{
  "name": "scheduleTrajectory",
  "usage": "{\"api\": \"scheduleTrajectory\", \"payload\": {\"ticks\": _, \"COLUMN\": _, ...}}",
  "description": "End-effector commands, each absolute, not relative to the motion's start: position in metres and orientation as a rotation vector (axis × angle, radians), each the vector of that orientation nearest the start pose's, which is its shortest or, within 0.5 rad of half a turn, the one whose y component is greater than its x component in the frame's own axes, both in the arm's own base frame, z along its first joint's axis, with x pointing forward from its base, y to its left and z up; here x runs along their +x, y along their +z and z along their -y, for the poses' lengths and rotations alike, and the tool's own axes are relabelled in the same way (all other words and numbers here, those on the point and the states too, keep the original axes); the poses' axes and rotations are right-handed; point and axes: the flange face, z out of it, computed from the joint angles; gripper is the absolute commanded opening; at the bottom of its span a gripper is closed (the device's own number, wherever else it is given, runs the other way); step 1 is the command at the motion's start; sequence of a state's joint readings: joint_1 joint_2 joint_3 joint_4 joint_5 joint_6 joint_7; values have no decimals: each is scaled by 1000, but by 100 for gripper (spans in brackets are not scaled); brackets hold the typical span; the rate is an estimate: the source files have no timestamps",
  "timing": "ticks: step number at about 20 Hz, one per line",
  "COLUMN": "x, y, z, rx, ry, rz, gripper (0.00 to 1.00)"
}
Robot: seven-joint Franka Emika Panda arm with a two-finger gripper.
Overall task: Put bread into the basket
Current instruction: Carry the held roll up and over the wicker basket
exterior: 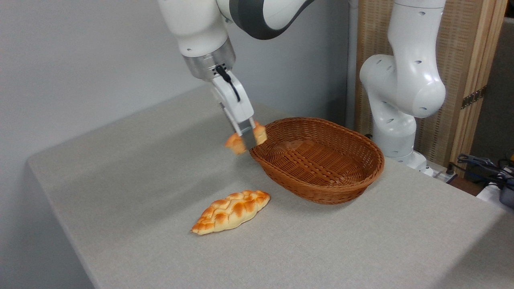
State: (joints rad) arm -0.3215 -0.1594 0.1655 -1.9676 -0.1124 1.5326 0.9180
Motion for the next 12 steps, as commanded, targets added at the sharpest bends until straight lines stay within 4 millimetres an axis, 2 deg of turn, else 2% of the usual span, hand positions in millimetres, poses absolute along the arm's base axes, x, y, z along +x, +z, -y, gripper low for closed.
{"api": "scheduleTrajectory", "payload": {"ticks": 1, "x": 453, "y": 507, "z": 85, "rx": -2855, "ry": 555, "rz": -1857, "gripper": 87}}
{"api": "scheduleTrajectory", "payload": {"ticks": 2, "x": 449, "y": 503, "z": 86, "rx": -2840, "ry": 600, "rz": -1893, "gripper": 98}}
{"api": "scheduleTrajectory", "payload": {"ticks": 3, "x": 445, "y": 497, "z": 86, "rx": -2835, "ry": 641, "rz": -1910, "gripper": 100}}
{"api": "scheduleTrajectory", "payload": {"ticks": 8, "x": 437, "y": 482, "z": 99, "rx": -2778, "ry": 719, "rz": -1992, "gripper": 100}}
{"api": "scheduleTrajectory", "payload": {"ticks": 12, "x": 437, "y": 480, "z": 100, "rx": -2773, "ry": 729, "rz": -1993, "gripper": 100}}
